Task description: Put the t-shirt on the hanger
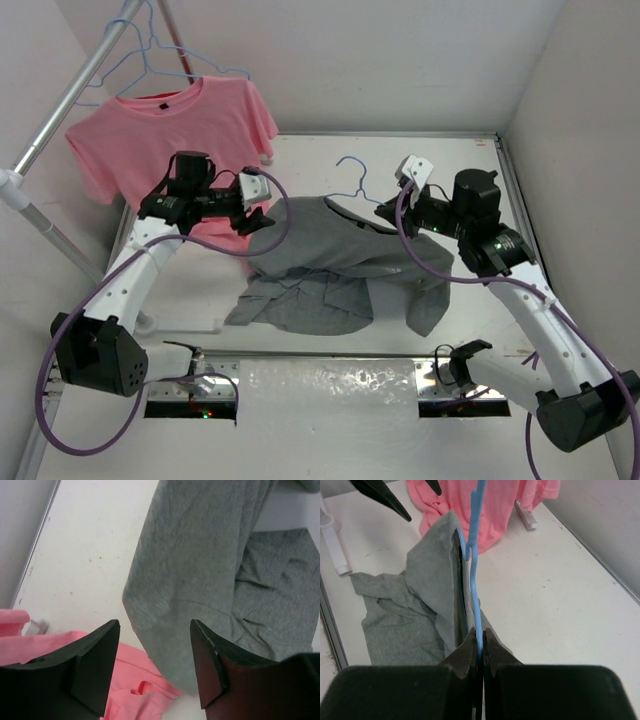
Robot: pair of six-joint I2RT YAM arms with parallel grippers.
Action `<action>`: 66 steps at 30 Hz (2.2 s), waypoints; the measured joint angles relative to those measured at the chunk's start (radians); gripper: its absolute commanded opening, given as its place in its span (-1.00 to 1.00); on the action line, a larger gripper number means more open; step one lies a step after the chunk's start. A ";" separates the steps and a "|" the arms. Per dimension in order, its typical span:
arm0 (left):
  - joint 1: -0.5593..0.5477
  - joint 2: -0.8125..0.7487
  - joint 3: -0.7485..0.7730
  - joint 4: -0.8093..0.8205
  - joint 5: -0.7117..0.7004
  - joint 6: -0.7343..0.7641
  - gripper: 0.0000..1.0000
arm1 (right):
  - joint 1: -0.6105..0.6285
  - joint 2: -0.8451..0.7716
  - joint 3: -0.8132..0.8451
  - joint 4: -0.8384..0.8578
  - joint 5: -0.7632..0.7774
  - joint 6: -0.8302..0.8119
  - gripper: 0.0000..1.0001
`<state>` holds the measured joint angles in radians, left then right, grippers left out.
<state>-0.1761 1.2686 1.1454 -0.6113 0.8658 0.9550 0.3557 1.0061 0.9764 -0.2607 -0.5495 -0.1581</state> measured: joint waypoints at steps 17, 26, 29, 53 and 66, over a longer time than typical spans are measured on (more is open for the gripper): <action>0.002 0.105 -0.215 0.505 -0.178 -0.364 0.17 | 0.000 -0.011 0.103 -0.123 -0.009 -0.034 -1.00; 0.013 0.241 -0.214 0.557 -0.119 -0.420 -1.00 | 0.000 0.023 0.103 -0.139 0.000 -0.047 -1.00; 0.061 0.241 -0.195 0.531 -0.112 -0.431 -1.00 | -0.002 0.017 0.098 -0.146 0.008 -0.068 -1.00; 0.126 0.107 -0.149 0.402 -0.043 -0.251 0.13 | -0.002 -0.008 -0.029 -0.043 -0.037 -0.030 -1.00; -0.126 0.085 0.241 0.183 0.024 -0.201 0.28 | 0.009 0.111 -0.063 0.080 -0.061 0.028 -1.00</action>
<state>-0.3019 1.3533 1.3861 -0.4278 0.8902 0.7544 0.3645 1.1172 0.9138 -0.1806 -0.6106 -0.1299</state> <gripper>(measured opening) 0.622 0.009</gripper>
